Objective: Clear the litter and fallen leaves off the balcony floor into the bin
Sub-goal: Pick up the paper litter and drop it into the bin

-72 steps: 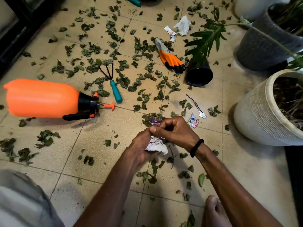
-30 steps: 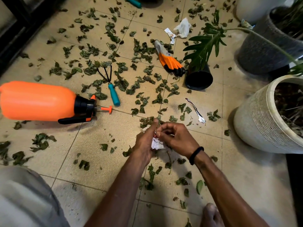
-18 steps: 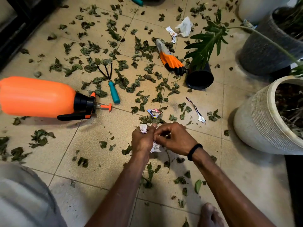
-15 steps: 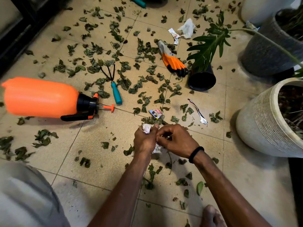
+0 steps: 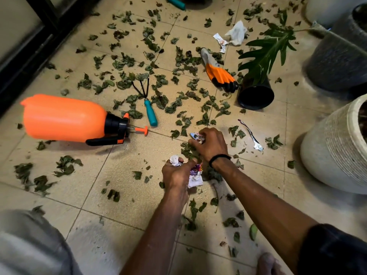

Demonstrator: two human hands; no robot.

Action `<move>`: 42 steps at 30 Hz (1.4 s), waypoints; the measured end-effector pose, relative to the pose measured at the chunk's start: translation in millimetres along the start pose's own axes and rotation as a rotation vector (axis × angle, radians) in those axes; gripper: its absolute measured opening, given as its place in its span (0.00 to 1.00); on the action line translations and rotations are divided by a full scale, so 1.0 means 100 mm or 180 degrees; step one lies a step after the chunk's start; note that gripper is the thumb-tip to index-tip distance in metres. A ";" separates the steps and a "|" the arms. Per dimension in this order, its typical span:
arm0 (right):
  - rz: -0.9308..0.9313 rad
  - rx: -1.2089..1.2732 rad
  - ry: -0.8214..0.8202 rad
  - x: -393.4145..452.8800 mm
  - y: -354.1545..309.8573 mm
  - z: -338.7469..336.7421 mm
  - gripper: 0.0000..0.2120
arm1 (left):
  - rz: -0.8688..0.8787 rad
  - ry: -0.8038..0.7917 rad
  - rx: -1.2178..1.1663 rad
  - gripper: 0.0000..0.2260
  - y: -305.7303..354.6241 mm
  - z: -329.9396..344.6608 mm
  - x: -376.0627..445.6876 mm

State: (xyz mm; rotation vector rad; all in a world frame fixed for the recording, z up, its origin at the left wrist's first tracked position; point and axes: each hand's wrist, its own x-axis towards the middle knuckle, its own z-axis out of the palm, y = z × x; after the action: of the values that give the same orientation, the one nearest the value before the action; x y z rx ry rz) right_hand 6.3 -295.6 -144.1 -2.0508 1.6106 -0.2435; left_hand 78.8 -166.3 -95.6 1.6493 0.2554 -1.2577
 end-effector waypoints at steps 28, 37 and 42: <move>0.0077 0.1398 -0.1070 -0.82 -0.03 -0.56 0.03 | -0.0242 -0.0185 0.0229 0.40 0.05 0.13 -0.05; 0.1088 0.1321 0.0185 -0.26 0.64 -0.86 0.08 | -0.0233 -0.0220 0.0105 0.14 0.03 0.00 -0.04; 0.0899 0.0156 0.0709 0.14 1.14 -0.84 0.16 | -0.0142 -0.0059 0.0100 0.12 0.06 0.00 -0.06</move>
State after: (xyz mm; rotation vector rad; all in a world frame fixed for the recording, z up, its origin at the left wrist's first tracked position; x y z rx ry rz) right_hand -124.2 -350.6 -132.0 -1.7828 1.9838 -0.4159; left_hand 80.3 -167.1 -87.4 1.6662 0.2635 -1.3157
